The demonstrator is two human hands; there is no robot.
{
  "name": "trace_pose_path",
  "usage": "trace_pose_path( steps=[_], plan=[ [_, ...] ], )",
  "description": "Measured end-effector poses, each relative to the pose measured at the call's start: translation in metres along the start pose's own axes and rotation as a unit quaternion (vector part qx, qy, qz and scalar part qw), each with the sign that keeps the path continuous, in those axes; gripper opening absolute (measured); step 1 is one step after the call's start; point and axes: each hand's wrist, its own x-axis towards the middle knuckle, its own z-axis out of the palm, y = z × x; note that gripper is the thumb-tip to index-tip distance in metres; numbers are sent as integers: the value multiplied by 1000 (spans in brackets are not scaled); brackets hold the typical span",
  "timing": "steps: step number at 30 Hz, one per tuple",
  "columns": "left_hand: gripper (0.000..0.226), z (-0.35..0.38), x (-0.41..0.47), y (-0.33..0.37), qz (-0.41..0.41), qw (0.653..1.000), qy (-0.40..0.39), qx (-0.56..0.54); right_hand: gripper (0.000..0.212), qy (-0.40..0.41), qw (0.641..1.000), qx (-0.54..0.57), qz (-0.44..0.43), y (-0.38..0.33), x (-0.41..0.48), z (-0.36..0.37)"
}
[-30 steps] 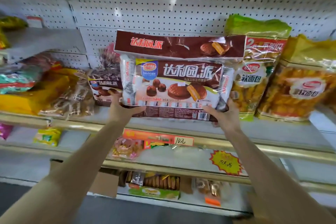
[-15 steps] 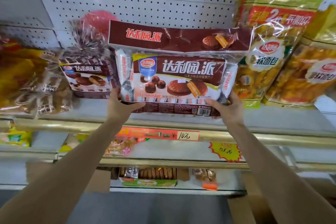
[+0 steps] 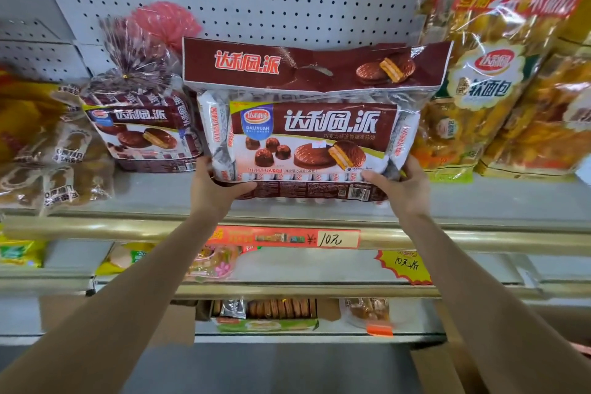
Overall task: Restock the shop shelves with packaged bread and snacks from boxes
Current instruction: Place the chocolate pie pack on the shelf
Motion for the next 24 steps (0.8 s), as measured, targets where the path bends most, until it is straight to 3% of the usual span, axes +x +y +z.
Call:
trace_pose_path(
  steps=[13,24],
  plan=[
    [84,6,2,-25,20,999,2,-28,62,1,999,25,-35,14,-4,6],
    [71,0,-7,0,68,992,-21,-100,79,-19,998,25,-56,-3,-7,0]
  ],
)
